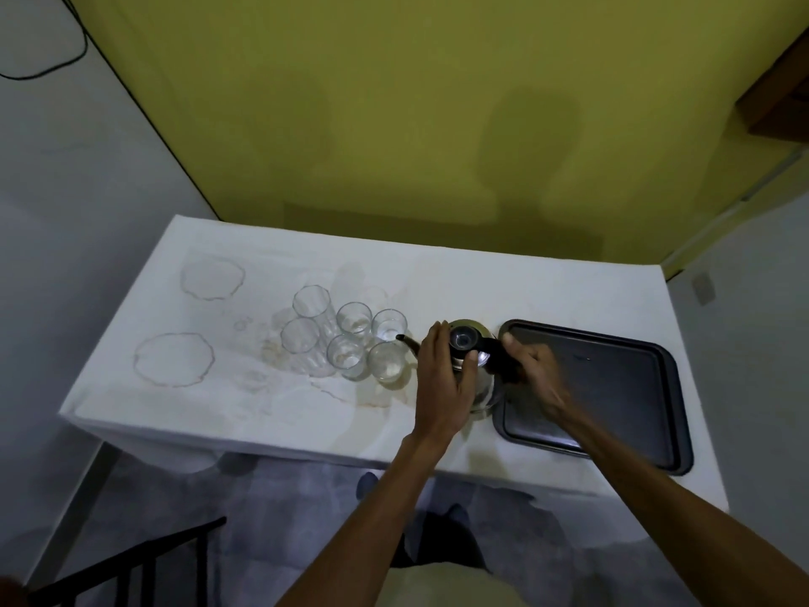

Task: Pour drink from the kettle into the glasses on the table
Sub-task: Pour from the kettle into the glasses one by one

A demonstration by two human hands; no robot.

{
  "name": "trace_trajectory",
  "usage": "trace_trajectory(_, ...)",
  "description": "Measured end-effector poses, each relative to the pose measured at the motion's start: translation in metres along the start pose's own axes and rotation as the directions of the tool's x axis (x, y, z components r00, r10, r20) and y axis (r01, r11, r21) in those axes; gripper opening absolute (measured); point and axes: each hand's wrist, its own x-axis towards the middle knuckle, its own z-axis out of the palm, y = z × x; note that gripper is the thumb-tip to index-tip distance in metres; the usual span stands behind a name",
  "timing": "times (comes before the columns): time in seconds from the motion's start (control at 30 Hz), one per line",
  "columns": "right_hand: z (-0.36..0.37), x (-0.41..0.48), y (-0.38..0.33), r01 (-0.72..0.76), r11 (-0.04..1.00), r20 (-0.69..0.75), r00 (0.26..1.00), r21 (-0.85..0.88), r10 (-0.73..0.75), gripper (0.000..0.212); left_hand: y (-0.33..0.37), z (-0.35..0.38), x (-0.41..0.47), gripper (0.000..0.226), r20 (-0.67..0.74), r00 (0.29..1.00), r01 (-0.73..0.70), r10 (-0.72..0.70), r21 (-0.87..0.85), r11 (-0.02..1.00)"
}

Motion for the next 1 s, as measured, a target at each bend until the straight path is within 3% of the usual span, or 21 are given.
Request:
trace_trajectory(0.07, 0.004, -0.001, -0.003, 0.009, 1.000, 0.017, 1.000, -0.010, -0.009, 0.111, 0.001, -0.007, 0.002, 0.063, -0.003, 1.000, -0.025, 0.025, -0.014, 1.000)
trace_trajectory(0.17, 0.013, 0.002, -0.010, 0.036, 0.998, 0.001, 0.999, -0.059, -0.036, 0.107, -0.002, -0.017, 0.007, 0.062, -0.009, 1.000, -0.028, 0.027, -0.054, 0.998)
trace_trajectory(0.33, 0.031, 0.002, -0.035, 0.068, 0.985, -0.031, 0.997, -0.159, -0.074, 0.059, -0.012, -0.033, 0.014, 0.070, -0.015, 1.000, -0.002, 0.000, -0.137, 0.991)
trace_trajectory(0.4, 0.035, 0.002, -0.040, 0.062, 0.983, -0.021, 0.998, -0.171, -0.067, 0.074, -0.016, -0.039, 0.016, 0.072, -0.028, 1.000, -0.015, 0.011, -0.158, 0.987)
trace_trajectory(0.47, 0.037, 0.004, -0.044, 0.046, 0.980, -0.015, 0.999, -0.196, -0.050, 0.107, -0.020, -0.041, 0.016, 0.071, -0.027, 1.000, -0.015, 0.010, -0.186, 0.982)
trace_trajectory(0.53, 0.040, 0.005, -0.047, 0.050, 0.971, -0.011, 0.998, -0.235, -0.054, 0.117, -0.021, -0.044, 0.017, 0.066, -0.030, 0.999, -0.021, 0.015, -0.210, 0.977)
trace_trajectory(0.63, 0.045, 0.002, -0.058, 0.074, 0.954, 0.001, 0.997, -0.289, -0.077, 0.104, -0.021, -0.049, 0.016, 0.036, -0.043, 0.999, -0.034, 0.024, -0.248, 0.968)
trace_trajectory(0.77, 0.050, 0.003, -0.066, 0.090, 0.929, -0.010, 0.995, -0.359, -0.100, 0.088, -0.022, -0.055, 0.016, 0.034, -0.056, 0.998, -0.045, 0.030, -0.290, 0.956)
trace_trajectory(0.87, 0.054, 0.003, -0.072, 0.092, 0.908, -0.010, 0.994, -0.410, -0.105, 0.064, -0.022, -0.058, 0.015, 0.034, -0.060, 0.998, -0.051, 0.034, -0.324, 0.945)
trace_trajectory(1.0, 0.061, 0.002, -0.077, 0.089, 0.904, -0.022, 0.994, -0.419, -0.108, 0.071, -0.024, -0.062, 0.015, 0.037, -0.063, 0.998, -0.047, 0.026, -0.353, 0.935)
